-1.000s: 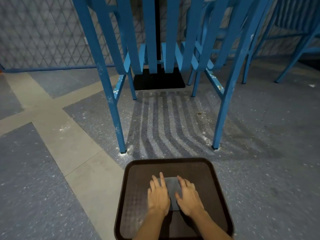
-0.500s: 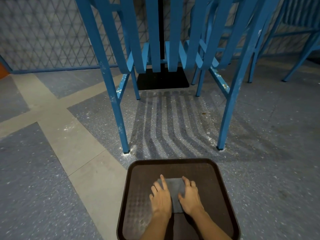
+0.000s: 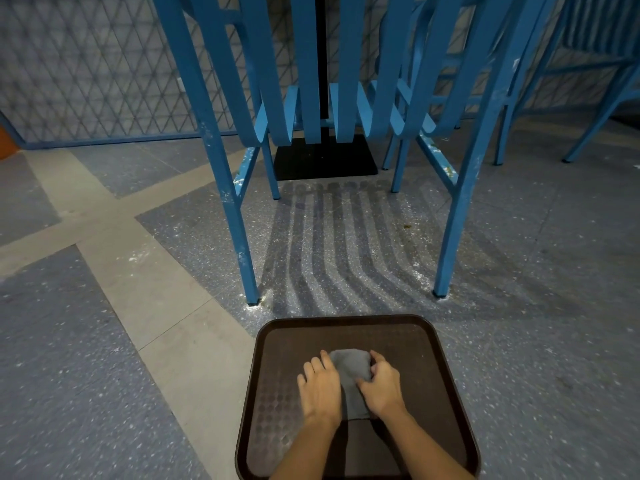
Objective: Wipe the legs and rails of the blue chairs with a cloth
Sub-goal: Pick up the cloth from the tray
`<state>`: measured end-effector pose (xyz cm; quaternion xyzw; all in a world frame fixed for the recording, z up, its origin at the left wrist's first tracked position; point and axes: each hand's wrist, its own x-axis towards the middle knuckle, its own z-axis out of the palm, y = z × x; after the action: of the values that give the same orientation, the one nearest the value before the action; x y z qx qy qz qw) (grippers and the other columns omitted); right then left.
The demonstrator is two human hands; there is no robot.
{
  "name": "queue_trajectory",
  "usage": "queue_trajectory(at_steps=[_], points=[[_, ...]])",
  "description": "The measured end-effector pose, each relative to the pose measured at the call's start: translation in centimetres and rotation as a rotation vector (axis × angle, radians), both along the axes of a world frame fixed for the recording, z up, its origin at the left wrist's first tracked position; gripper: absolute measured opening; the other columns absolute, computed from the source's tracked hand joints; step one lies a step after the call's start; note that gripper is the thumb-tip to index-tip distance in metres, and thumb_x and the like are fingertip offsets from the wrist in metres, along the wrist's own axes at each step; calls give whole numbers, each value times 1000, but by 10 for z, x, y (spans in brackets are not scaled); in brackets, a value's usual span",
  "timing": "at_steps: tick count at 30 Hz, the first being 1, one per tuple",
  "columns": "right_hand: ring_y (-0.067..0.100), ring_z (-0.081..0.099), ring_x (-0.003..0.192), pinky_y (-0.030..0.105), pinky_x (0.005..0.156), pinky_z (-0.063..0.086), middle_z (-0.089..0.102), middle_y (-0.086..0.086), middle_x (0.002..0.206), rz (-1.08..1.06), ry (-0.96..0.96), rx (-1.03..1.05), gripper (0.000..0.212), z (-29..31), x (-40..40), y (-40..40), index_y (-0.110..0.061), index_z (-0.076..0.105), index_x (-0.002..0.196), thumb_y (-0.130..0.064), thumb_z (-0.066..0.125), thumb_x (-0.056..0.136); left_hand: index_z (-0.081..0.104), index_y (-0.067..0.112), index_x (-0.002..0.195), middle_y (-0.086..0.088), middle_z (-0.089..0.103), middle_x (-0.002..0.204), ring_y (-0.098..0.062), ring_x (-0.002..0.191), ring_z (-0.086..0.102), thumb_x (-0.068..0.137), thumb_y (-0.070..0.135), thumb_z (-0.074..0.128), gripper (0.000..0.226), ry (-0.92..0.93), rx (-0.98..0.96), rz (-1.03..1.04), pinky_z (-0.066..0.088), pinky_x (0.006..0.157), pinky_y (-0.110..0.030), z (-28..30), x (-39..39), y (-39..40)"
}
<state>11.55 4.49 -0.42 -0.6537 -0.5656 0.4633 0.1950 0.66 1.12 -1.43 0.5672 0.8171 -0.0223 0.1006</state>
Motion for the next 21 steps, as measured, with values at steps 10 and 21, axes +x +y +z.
queue_trajectory(at_steps=[10,21], points=[[17,64,90,6,54,38,68,3,91,-47,56,135,12,26,-3,5,-10,67,96,-8,65,84,36,14,132,-8,39,130,-24,120,44,91,10,53,45,-262,184,-9,43,99,-36,34,-9,1],[14,67,86,27,75,54,70,3,92,-121,399,303,26,88,-24,7,-11,62,101,-35,61,92,45,15,105,-3,42,100,-5,77,49,103,36,33,24,-804,733,95,42,73,-30,100,-11,2]])
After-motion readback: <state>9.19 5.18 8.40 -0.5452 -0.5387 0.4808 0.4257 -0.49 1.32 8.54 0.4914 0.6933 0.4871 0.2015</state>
